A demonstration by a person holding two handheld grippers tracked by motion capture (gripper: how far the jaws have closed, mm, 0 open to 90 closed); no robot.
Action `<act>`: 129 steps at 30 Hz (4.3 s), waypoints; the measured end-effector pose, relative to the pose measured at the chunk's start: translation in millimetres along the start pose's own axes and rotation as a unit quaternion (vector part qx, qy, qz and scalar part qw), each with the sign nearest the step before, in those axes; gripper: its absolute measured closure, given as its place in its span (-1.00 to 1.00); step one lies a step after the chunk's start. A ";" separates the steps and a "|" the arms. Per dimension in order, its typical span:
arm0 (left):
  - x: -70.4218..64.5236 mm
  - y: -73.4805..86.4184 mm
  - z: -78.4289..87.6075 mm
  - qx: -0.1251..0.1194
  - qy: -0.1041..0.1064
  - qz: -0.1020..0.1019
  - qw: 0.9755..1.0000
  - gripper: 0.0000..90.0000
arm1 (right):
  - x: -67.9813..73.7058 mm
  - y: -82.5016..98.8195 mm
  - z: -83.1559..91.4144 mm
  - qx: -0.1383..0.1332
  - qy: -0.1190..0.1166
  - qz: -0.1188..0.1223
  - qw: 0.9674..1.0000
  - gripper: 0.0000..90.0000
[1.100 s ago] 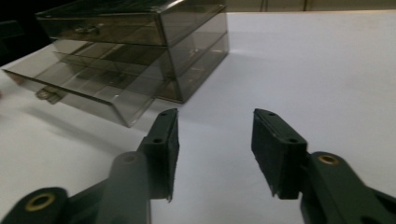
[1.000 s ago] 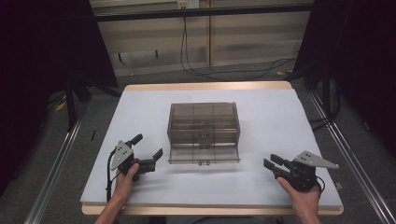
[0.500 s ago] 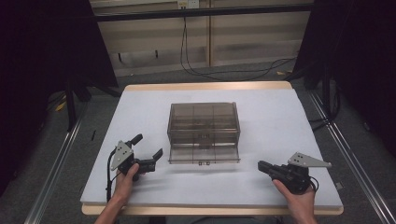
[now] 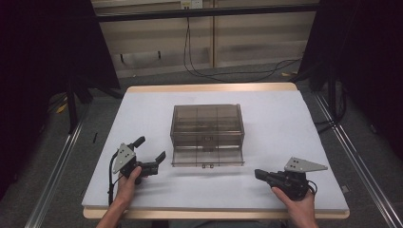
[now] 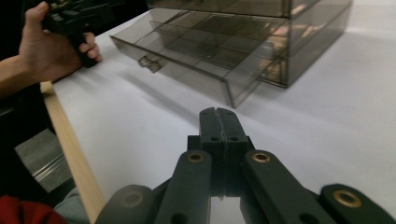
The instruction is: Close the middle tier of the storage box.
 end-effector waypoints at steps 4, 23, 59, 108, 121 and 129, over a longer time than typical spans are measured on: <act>-0.8 -0.5 -0.7 -0.005 -0.001 0.005 1.000 -0.97 | 6.8 -0.1 -4.2 0.005 -0.010 0.010 1.000 1.00; -0.7 -0.4 -0.7 -0.004 -0.001 0.005 1.000 -0.97 | 40.3 -6.8 -34.9 0.037 -0.062 0.062 0.995 1.00; -0.2 -0.2 -0.2 -0.001 0.000 0.001 1.000 -0.97 | 72.6 -11.9 -87.4 0.098 -0.096 0.118 0.984 1.00; 0.0 -0.1 0.1 -0.001 0.000 -0.001 1.000 -0.97 | 60.7 -16.2 -134.2 0.101 -0.082 0.113 0.985 1.00; -0.3 -0.4 -0.5 -0.004 -0.001 0.004 1.000 -0.97 | 61.5 -15.9 -137.5 0.099 -0.080 0.109 0.986 1.00; -0.2 -0.3 -0.2 -0.004 -0.002 0.004 1.000 -0.97 | 61.2 -16.4 -138.0 0.099 -0.078 0.106 0.986 1.00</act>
Point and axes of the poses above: each handheld gripper's, and its own axes: z roughly backward along the jaws, y roughly out of its underside, x roughly to its left, the point moved 6 cm from there along -z, roughly forward along the jaws, and after that the axes turned 2 degrees about -z, right-handed, at the moved point
